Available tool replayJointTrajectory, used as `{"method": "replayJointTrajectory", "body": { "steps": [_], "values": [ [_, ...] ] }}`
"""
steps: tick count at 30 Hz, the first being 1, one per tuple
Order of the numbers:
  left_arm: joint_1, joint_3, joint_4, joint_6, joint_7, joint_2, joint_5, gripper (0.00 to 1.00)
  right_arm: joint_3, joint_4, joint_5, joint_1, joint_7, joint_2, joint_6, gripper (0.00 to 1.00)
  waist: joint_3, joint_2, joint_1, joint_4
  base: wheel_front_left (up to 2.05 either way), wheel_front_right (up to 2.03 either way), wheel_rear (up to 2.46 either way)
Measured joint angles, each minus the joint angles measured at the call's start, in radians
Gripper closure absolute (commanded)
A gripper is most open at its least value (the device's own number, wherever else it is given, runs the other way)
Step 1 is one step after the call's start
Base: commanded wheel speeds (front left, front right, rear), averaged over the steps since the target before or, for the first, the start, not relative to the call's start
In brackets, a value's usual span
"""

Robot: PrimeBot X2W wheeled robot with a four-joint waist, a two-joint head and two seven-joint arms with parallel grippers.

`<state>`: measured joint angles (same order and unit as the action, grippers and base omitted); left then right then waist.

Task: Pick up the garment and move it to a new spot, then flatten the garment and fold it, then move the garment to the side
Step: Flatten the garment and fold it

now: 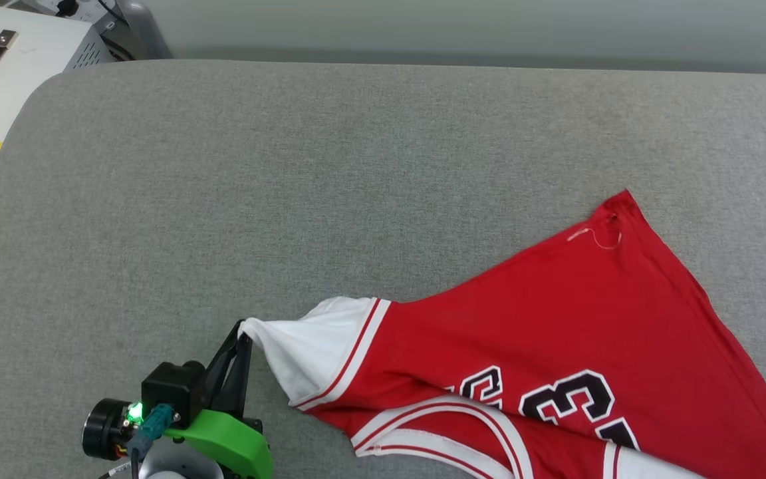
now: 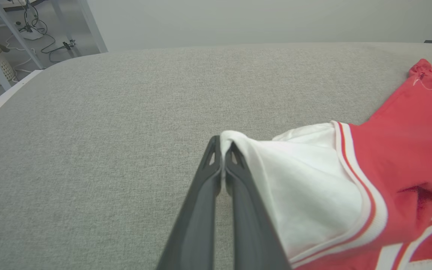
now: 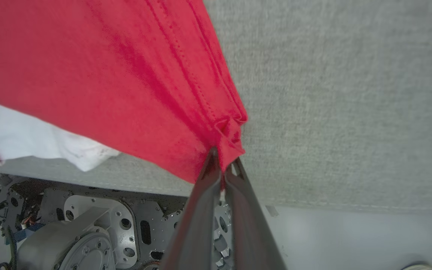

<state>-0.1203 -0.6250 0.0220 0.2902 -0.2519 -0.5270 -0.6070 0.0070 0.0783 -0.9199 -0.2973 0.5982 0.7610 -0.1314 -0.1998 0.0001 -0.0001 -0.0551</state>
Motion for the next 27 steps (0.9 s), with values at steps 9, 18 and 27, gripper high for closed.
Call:
{"method": "replayJointTrajectory", "body": {
  "steps": [9, 18, 27],
  "values": [
    [-0.001, -0.009, 0.005, 0.006, 0.006, 0.001, 0.001, 1.0, -0.049, 0.008, 0.055, -0.039, -0.047, -0.11, 0.0, 0.0, 0.001, 0.0, 0.0, 0.0, 0.0, 0.0, 0.0],
    [-0.003, -0.016, -0.013, 0.017, 0.015, 0.001, 0.009, 1.0, -0.181, -0.198, 0.103, 0.104, -0.083, -0.026, 0.0, 0.0, 0.004, 0.0, 0.0, -0.016, 0.0, 0.0, 0.0],
    [-0.062, -0.035, -0.017, 0.004, 0.017, 0.02, 0.02, 1.0, -0.007, -0.228, 0.128, 0.486, 0.067, 0.047, 0.0, 0.0, -0.042, 0.0, 0.0, -0.047, 0.0, 0.0, 0.0]
  ]
}}
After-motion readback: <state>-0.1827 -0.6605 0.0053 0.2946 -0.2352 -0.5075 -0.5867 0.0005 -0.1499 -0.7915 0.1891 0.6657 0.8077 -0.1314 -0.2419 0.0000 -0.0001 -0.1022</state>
